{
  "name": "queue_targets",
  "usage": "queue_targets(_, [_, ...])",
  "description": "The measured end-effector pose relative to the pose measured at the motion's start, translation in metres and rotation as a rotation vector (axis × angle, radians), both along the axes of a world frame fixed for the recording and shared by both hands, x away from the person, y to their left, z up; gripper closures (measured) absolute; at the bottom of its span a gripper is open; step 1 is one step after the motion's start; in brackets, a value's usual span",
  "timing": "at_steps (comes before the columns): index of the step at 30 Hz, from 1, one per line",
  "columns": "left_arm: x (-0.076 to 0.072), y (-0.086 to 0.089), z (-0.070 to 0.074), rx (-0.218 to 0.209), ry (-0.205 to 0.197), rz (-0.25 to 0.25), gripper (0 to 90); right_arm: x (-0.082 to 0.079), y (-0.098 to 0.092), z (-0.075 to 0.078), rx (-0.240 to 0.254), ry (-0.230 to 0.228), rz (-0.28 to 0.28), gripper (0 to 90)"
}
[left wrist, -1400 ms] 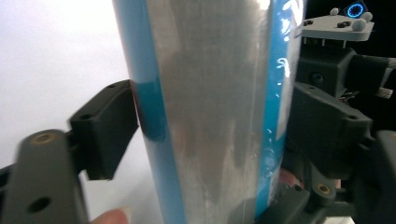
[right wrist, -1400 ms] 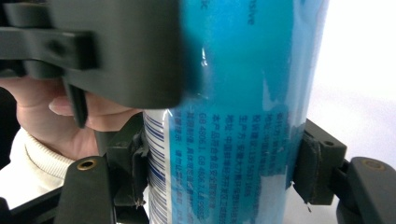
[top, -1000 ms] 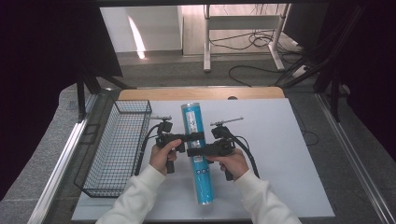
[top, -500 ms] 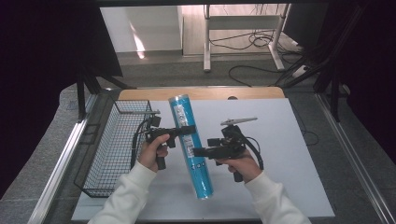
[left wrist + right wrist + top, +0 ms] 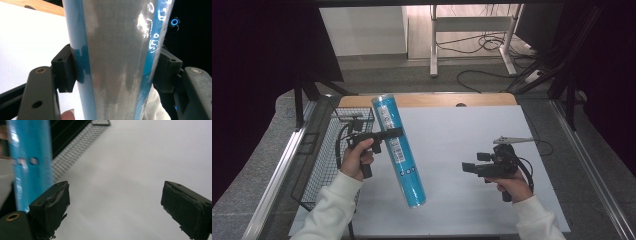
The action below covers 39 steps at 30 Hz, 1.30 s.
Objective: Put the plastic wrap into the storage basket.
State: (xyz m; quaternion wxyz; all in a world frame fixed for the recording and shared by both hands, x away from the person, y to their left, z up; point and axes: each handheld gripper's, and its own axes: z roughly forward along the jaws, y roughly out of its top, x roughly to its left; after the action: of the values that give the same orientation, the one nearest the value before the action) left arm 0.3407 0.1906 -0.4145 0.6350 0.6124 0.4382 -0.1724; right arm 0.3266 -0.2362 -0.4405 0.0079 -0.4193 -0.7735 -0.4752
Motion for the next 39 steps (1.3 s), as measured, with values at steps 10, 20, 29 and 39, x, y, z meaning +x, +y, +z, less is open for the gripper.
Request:
queue_targets(10, [-0.005, 0.018, 0.005, 0.006, 0.005, 0.025, 32.1, 0.0, -0.01, -0.015, -0.087, -0.017, -0.048, 9.1])
queue_targets(20, [-0.009, 0.035, 0.014, 0.014, -0.006, 0.054, 32.1, -0.003, -0.017, -0.022, -0.125, -0.054, -0.075, 9.8])
queue_targets(29, [-0.013, 0.051, 0.019, 0.02, -0.008, 0.076, 32.1, -0.005, -0.024, -0.023, -0.129, -0.074, -0.094, 10.2])
queue_targets(39, [-0.016, 0.069, 0.022, 0.022, -0.006, 0.11, 32.1, -0.007, -0.028, -0.023, -0.109, -0.107, -0.103, 10.2])
